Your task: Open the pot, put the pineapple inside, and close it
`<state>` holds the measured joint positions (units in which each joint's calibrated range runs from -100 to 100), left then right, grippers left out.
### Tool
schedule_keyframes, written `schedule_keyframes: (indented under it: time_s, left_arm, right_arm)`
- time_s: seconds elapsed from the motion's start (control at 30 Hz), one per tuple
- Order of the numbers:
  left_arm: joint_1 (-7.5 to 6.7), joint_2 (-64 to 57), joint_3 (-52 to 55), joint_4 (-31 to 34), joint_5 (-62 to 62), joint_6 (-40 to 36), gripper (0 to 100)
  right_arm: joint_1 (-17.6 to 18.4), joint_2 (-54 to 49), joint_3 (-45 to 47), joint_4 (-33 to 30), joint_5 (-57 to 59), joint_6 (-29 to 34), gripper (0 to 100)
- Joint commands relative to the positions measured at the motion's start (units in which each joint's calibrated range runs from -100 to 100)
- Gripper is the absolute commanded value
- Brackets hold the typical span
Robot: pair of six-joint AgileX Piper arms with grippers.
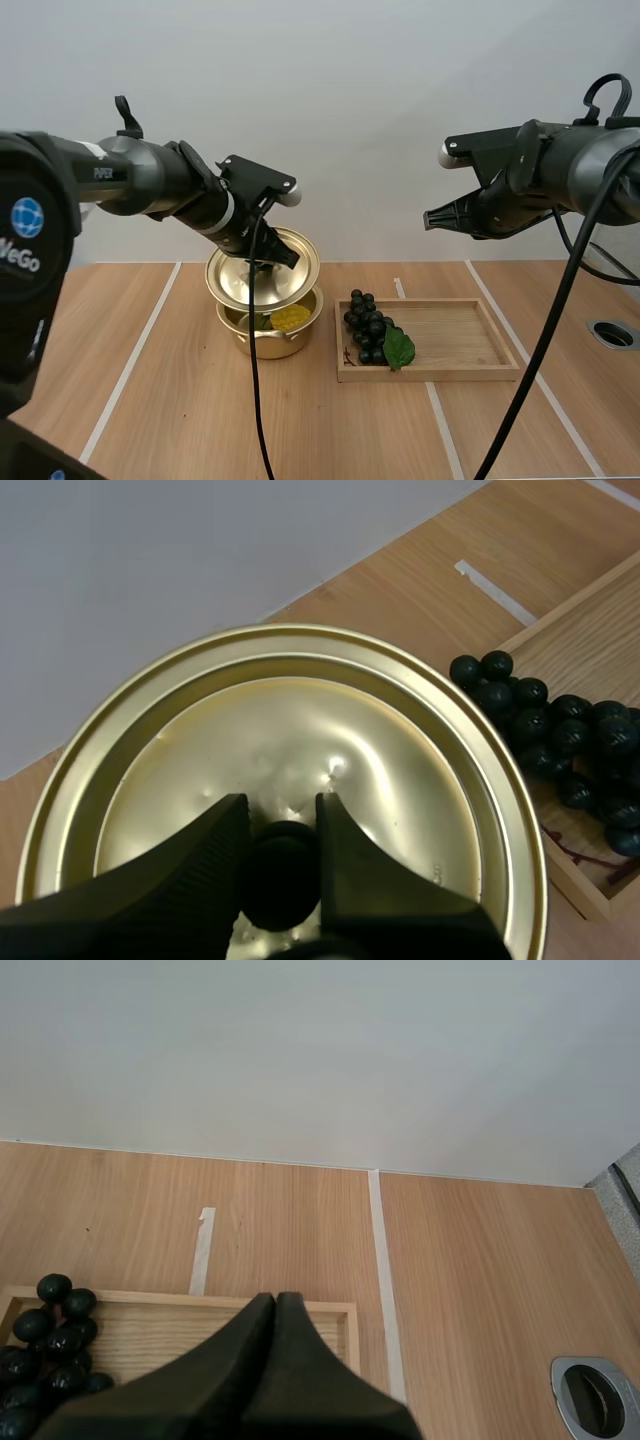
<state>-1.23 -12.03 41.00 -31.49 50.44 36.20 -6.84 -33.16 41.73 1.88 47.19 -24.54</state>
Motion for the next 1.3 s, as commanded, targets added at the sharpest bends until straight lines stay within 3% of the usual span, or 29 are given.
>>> schedule_keyframes:
  time_s: [0.0, 0.83, 1.27]
  left_arm:
    - [0.04, 1.0, 0.1, -1.7, -2.9, 0.2, 0]
    - [-0.04, 6.2, 0.1, -2.7, -4.7, 1.6, 0]
    - [-0.18, 8.6, 0.1, -3.4, 0.9, 2.7, 0]
  right_arm:
    - [-0.2, -0.3, 0.2, 0.0, -1.9, -0.4, 0]
    - [-0.2, -0.3, 0.2, 0.0, -1.9, -0.4, 0]
    - [-0.2, -0.3, 0.2, 0.0, -1.9, -0.4, 0]
